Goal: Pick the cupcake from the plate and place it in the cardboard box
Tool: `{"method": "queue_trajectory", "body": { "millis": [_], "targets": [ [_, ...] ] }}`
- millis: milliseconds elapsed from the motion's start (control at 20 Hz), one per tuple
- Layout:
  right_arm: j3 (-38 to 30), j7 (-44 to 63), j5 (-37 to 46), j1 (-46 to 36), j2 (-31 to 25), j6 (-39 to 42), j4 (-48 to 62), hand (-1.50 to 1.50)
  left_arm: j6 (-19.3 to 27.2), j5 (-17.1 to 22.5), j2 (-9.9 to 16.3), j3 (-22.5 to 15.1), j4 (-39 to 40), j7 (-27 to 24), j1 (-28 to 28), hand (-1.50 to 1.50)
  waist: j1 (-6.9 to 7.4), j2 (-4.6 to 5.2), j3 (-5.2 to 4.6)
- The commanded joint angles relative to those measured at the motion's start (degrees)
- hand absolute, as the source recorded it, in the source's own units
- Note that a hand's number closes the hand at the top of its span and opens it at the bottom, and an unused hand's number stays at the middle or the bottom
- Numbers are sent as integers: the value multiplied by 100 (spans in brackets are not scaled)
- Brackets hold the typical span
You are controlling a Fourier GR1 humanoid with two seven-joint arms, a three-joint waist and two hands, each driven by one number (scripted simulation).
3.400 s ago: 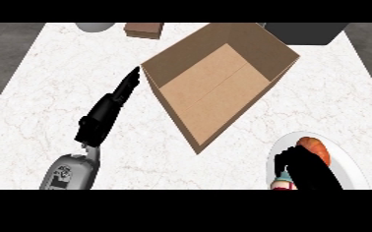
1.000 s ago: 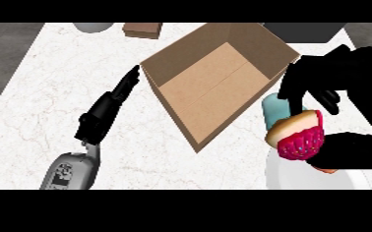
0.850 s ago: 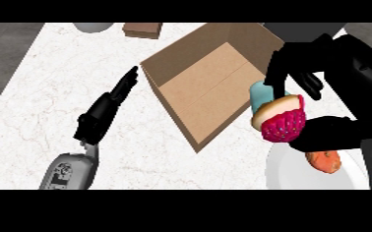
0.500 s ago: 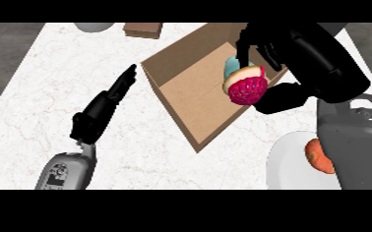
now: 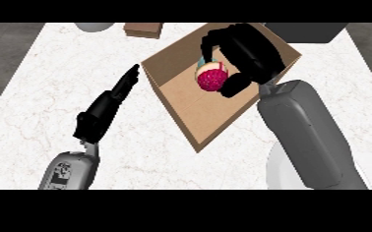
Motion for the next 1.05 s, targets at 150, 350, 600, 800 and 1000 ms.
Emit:
{"method": "queue_trajectory", "body": {
  "millis": [150,350,600,800,1000],
  "targets": [
    [-452,-106,-333,-233,442,65,1804,-150,162,-154,-139,-34,226,-51,-171,0,30,37,0],
    [-434,-237,-284,-348,931,-170,2100,-150,-23,6,16,129,149,-268,77,0,-9,-2,0],
    [-1293,-852,-1390,-387,988,-506,2272,-150,6,-25,-40,62,45,-36,-7,0,28,10,5],
    [-2257,-1347,-2178,-399,943,-379,2528,-150,13,-33,-100,-26,-145,98,62,0,27,11,10],
    [-3055,-1233,-3067,-815,431,347,2825,-150,161,-111,-205,-12,-110,293,-225,0,-14,10,7]
  ]
}}
